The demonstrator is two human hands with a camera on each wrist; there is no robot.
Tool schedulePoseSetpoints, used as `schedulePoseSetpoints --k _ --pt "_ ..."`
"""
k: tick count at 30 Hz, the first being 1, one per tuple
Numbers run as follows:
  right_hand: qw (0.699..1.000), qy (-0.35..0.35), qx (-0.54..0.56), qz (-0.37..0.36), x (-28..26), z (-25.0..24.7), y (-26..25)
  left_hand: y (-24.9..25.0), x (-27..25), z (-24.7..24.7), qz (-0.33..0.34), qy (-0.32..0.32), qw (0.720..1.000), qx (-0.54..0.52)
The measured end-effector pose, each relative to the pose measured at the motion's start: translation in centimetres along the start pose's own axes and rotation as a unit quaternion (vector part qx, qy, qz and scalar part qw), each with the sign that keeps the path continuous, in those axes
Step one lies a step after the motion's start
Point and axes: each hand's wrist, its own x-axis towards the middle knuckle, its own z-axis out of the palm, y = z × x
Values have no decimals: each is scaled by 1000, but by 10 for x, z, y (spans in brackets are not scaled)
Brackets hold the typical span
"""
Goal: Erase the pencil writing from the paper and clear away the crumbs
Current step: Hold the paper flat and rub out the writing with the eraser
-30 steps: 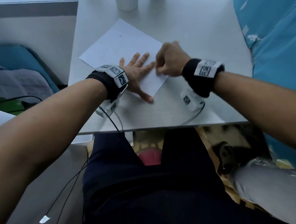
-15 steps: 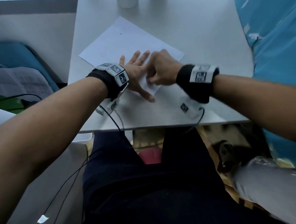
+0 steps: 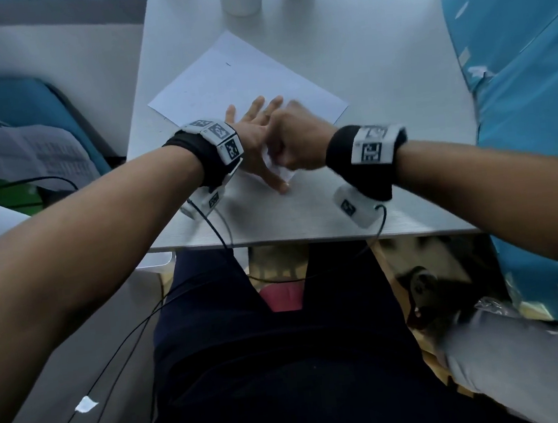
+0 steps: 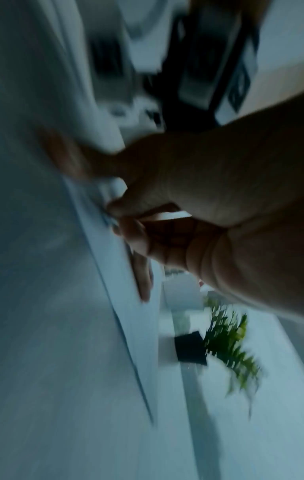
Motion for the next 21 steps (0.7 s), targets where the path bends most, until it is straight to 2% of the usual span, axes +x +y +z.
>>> schedulePoseSetpoints --k 3,4,7,11,15,19,21 --pt "992 93 35 78 14 -14 31 -1 -3 -1 11 -1 1000 -18" --pt "990 102 46 85 12 -12 30 -1 -4 -1 9 -4 1000 -20" --pt "996 55 64 24 1 5 10 0 0 0 -4 -6 1000 -3" --pt "983 131 94 83 10 -8 30 -3 -2 -1 5 -7 1000 -18" --pt "993 72 86 26 5 10 11 0 0 0 -3 -4 1000 -1" --pt "975 166 97 115 14 -8 50 -5 -2 -1 13 -6 1000 -25" --pt "981 137 105 92 8 1 39 -5 -1 -1 13 -8 1000 -23"
